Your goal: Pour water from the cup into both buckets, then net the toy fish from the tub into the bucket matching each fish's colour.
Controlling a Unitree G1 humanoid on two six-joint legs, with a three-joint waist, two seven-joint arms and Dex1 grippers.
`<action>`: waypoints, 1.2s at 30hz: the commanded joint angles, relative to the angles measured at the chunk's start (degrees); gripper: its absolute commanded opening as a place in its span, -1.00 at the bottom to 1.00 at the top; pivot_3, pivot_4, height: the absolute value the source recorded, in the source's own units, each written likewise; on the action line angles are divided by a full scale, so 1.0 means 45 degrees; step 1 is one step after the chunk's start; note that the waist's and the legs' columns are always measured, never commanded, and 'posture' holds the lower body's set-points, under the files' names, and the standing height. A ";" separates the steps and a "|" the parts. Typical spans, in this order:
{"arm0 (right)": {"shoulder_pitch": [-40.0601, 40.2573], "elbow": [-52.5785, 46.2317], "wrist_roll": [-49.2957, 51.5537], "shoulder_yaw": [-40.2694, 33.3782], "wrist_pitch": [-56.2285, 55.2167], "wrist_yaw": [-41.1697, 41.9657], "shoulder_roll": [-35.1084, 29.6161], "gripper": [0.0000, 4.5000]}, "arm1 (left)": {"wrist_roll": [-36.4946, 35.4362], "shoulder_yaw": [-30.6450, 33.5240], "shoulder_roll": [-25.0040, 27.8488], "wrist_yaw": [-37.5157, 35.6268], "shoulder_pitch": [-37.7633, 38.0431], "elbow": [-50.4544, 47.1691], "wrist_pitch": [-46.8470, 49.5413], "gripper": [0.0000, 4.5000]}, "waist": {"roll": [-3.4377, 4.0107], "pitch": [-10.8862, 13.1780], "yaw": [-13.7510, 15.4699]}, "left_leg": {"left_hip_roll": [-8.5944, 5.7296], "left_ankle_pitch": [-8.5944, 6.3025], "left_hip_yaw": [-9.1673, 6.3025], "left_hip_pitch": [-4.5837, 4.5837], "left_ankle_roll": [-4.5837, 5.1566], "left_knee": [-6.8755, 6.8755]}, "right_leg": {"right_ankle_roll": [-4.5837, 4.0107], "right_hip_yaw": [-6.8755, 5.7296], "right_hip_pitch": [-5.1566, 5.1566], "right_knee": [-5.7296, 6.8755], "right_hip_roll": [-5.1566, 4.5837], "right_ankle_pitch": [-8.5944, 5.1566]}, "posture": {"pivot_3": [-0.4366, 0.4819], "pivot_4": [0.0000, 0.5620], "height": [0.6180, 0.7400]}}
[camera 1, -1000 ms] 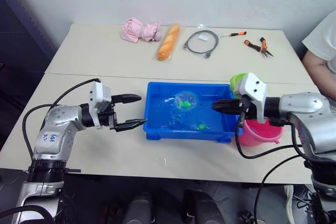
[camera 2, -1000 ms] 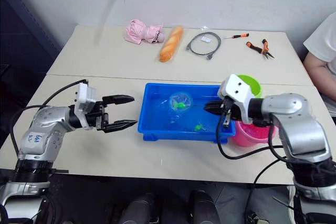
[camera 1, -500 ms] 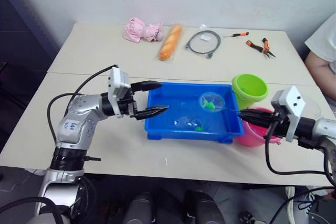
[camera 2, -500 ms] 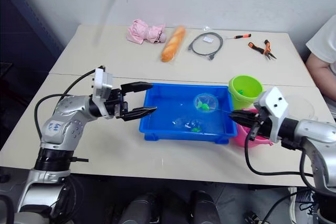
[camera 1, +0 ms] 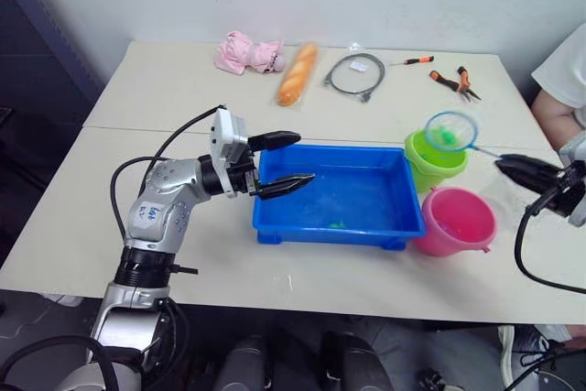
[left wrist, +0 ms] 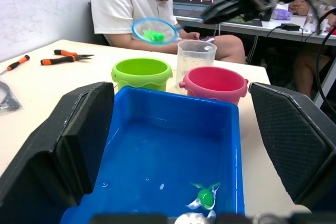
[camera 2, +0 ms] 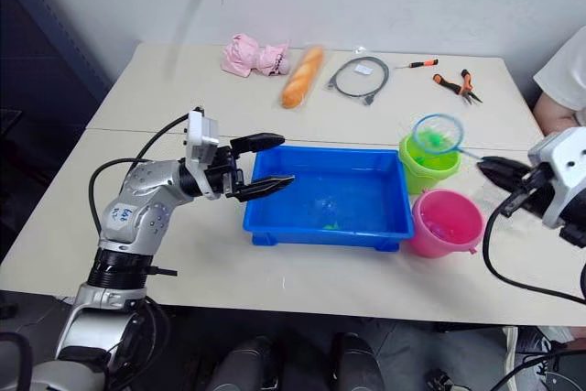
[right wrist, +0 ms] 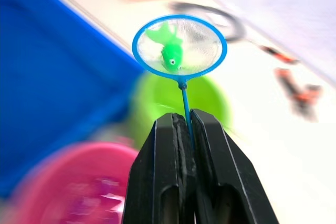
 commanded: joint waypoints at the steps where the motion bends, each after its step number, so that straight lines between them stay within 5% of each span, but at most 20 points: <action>1: -0.0426 0.0932 -0.1225 0.0598 -0.1803 -0.1020 -0.0063 -1.00 | 0.0031 0.0108 -0.0054 0.0076 -0.0204 -0.0228 -0.0273 0.95 | 0.0002 0.0000 -0.0002 | 0.0002 0.0001 0.0002 0.0001 -0.0002 0.0000 | 0.0000 0.0003 -0.0001 0.0001 0.0004 0.0000 | -0.05 -0.47 0.99; 9: -0.0643 0.4035 -0.6700 0.3016 -0.8409 -0.5163 -0.1318 -1.00 | -0.0098 0.0206 0.0231 0.0081 0.0467 -0.0904 -0.0096 0.95 | 0.0008 0.0003 -0.0018 | 0.0001 0.0009 0.0008 -0.0001 -0.0009 0.0001 | 0.0000 0.0008 -0.0001 0.0003 0.0003 0.0000 | -0.05 -0.47 0.99; 16: -0.0592 0.4684 -1.0796 0.4074 -1.0747 -0.9263 -0.2748 -1.00 | -0.0139 0.0228 0.0338 0.0131 0.0564 -0.0954 -0.0076 0.95 | 0.0008 0.0003 -0.0020 | 0.0004 0.0026 0.0006 0.0001 -0.0031 0.0007 | -0.0004 0.0014 -0.0004 -0.0001 0.0003 -0.0003 | -0.05 -0.47 0.99; 22: -0.0640 0.5638 -1.2002 0.4983 -1.1089 -1.0461 -0.3294 -1.00 | -0.0094 -0.0065 0.0025 0.0105 0.0500 -0.0961 -0.0085 0.95 | 0.0008 0.0003 -0.0012 | 0.0007 0.0031 0.0005 0.0000 -0.0035 0.0007 | -0.0005 0.0014 0.0000 -0.0008 0.0009 -0.0004 | -0.05 -0.47 0.99; 31: -0.0432 0.5681 -1.0203 0.4368 -1.1808 -1.0718 -0.3282 -1.00 | -0.0010 -0.0032 0.0092 -0.0057 0.0421 -0.0764 -0.0211 0.95 | 0.0011 0.0003 -0.0091 | 0.0015 0.0038 0.0004 0.0002 -0.0042 0.0005 | -0.0006 0.0013 0.0000 -0.0004 0.0019 -0.0004 | -0.05 -0.47 0.99; 36: -0.0712 0.4255 -0.4245 0.3942 -1.1126 -0.6655 -0.2789 -1.00 | -0.0100 0.0463 0.1085 -0.0753 0.0880 -0.0692 -0.0328 0.95 | 0.0011 0.0003 -0.0263 | 0.0021 0.0040 0.0004 0.0007 -0.0042 0.0005 | -0.0006 0.0012 0.0005 -0.0002 0.0026 -0.0004 | -0.05 -0.47 0.99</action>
